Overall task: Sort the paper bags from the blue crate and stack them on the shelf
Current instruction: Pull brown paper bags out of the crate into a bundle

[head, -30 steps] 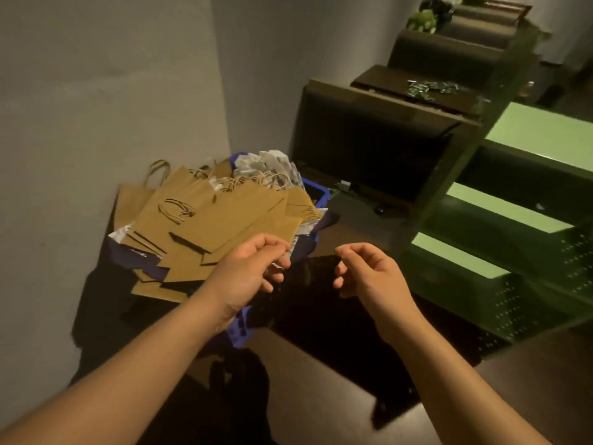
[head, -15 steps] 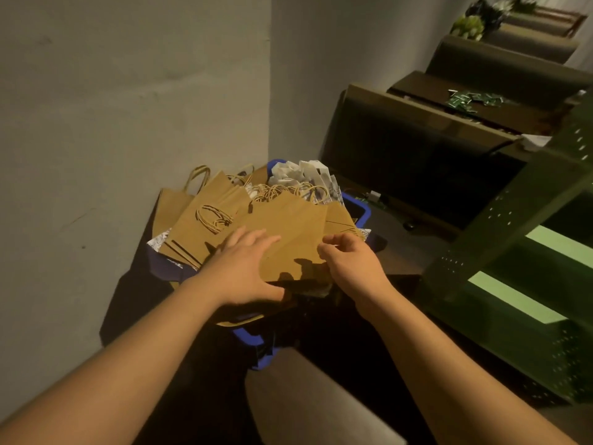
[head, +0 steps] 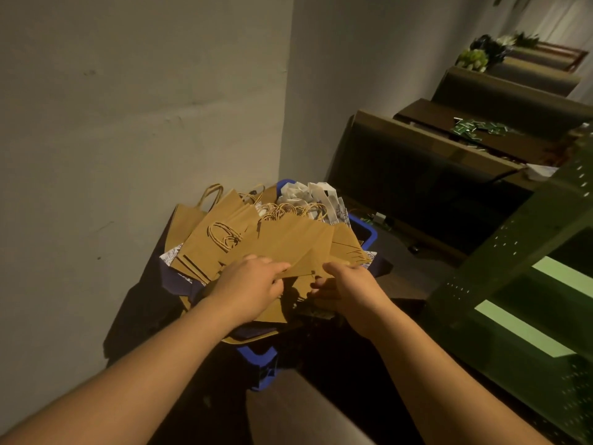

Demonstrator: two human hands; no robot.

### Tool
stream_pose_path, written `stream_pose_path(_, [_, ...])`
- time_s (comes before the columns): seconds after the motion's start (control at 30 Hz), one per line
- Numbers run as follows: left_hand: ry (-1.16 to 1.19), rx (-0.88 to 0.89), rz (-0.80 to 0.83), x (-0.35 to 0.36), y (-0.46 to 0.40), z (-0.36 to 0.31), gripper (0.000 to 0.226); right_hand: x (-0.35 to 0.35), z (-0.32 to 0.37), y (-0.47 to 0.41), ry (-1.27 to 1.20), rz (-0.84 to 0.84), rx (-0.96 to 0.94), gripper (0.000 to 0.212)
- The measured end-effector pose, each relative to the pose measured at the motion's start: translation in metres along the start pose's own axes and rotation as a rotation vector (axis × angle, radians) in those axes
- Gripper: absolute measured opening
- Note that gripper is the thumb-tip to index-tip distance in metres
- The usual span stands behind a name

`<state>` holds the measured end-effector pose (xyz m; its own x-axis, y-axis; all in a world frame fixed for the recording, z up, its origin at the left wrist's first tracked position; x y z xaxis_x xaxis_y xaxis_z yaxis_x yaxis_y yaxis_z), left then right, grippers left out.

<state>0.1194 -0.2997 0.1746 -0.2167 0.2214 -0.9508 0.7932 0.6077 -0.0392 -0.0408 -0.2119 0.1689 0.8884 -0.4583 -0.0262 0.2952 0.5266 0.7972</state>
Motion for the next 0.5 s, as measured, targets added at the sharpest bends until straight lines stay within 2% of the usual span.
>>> stream_pose_path(0.13, [0.028, 0.036, -0.140, -0.010, 0.009, -0.012, 0.047, 0.006, -0.008, 0.002, -0.192, 0.172, 0.115, 0.050])
stream_pose_path(0.2, [0.062, 0.072, -0.210, -0.014, 0.019, -0.024, 0.048, 0.009, -0.009, 0.006, -0.256, 0.234, 0.137, 0.057])
stream_pose_path(0.3, [0.142, 0.137, -0.288, -0.016, 0.035, -0.046, 0.049, 0.010, -0.009, 0.015, -0.250, 0.233, 0.113, 0.047])
stream_pose_path(0.5, [0.299, 0.332, -0.276, -0.007, 0.052, -0.064, 0.050, -0.006, -0.010, 0.025, -0.100, 0.007, 0.017, 0.011])
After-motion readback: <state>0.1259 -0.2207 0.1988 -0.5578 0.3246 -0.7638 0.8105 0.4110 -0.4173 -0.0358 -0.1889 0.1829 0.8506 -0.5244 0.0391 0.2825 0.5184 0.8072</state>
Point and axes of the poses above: each hand's wrist, its own y-axis away from the middle knuckle, its own x-axis out of the palm, z = x × y, the point moved 6 cm from there along -y, towards the middle knuckle, and after that the axes turned 10 degrees about x, right-handed, at the moved point
